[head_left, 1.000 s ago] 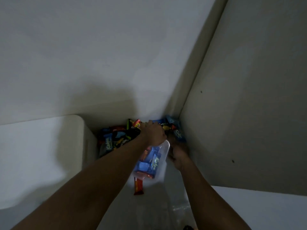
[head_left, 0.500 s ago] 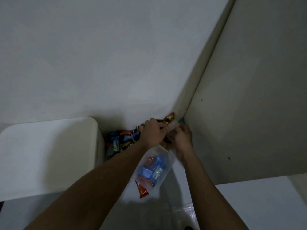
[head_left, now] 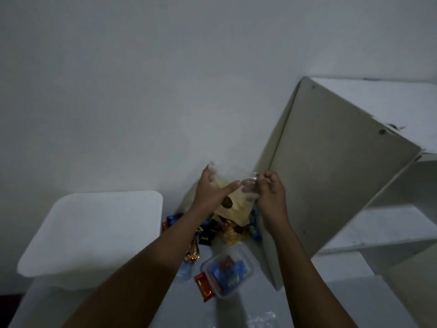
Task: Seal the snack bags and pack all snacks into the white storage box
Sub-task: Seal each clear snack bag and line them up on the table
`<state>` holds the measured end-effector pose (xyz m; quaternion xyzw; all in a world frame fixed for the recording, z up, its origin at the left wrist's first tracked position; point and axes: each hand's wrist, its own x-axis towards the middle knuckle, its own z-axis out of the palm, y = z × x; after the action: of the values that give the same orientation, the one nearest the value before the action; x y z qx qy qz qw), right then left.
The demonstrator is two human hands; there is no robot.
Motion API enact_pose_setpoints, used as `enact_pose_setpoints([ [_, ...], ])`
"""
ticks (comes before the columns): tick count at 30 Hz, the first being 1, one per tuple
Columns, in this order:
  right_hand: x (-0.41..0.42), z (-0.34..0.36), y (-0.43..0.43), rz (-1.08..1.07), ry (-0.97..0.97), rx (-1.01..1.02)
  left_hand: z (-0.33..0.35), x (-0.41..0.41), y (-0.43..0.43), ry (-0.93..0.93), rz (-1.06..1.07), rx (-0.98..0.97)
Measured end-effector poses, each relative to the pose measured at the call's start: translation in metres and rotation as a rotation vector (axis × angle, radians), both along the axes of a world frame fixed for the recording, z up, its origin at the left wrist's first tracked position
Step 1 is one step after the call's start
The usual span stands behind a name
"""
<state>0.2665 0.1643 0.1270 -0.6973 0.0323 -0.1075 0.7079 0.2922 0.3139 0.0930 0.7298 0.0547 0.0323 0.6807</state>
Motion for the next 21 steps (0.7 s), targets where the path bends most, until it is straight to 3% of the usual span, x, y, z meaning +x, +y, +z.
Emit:
enact_pose_setpoints([
  [7,-0.037,0.042,0.019,0.073,-0.069,0.056,0.059,-0.048,0.027,-0.113,0.002,-0.338],
  [16,-0.067,0.078,0.036,0.047,-0.185,0.038,0.107,-0.090,0.046,-0.174,-0.068,-0.413],
  [21,-0.078,0.088,0.037,0.027,-0.250,0.029,0.119,-0.098,0.048,-0.201,-0.104,-0.360],
])
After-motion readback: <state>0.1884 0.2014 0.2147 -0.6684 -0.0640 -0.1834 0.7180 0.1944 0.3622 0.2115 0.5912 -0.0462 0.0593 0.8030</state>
